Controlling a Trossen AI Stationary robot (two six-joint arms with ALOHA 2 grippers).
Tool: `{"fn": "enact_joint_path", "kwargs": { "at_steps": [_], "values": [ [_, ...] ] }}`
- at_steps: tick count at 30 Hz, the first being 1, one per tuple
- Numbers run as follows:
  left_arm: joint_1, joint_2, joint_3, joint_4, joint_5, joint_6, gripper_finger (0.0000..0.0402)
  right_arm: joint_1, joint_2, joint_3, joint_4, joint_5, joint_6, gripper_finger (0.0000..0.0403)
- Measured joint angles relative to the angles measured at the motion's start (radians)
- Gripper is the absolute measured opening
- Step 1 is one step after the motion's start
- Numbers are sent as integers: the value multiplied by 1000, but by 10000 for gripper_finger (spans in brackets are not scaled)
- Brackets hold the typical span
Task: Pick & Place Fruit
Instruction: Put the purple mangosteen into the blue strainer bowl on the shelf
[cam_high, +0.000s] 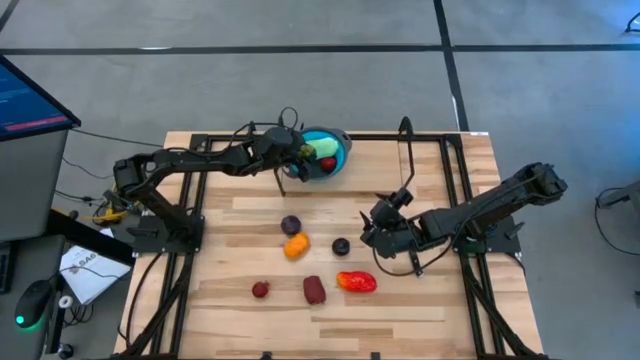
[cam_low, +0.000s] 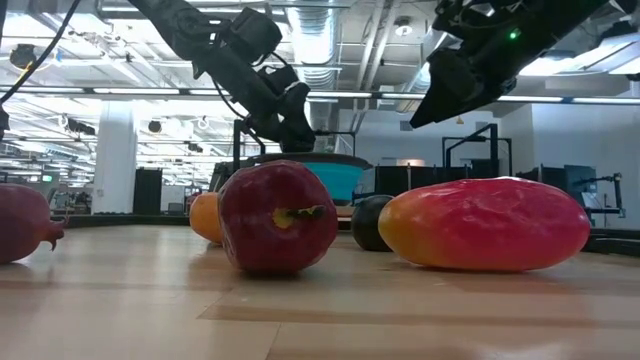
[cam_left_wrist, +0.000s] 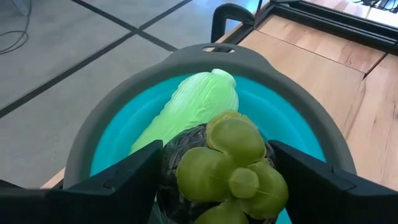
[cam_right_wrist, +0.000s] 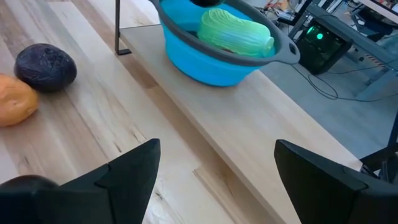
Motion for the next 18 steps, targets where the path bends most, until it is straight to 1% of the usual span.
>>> {"fn": "enact_joint_path", "kwargs": {
  "at_steps": [9, 18],
  "values": [
    [17, 2, 0, -29, -4, 7, 275, -1, 0, 0, 0, 0, 0, 311],
    [18, 5, 1, -49, -5, 11, 282, -1, 0, 0, 0, 0, 0, 311]
  ]
}}
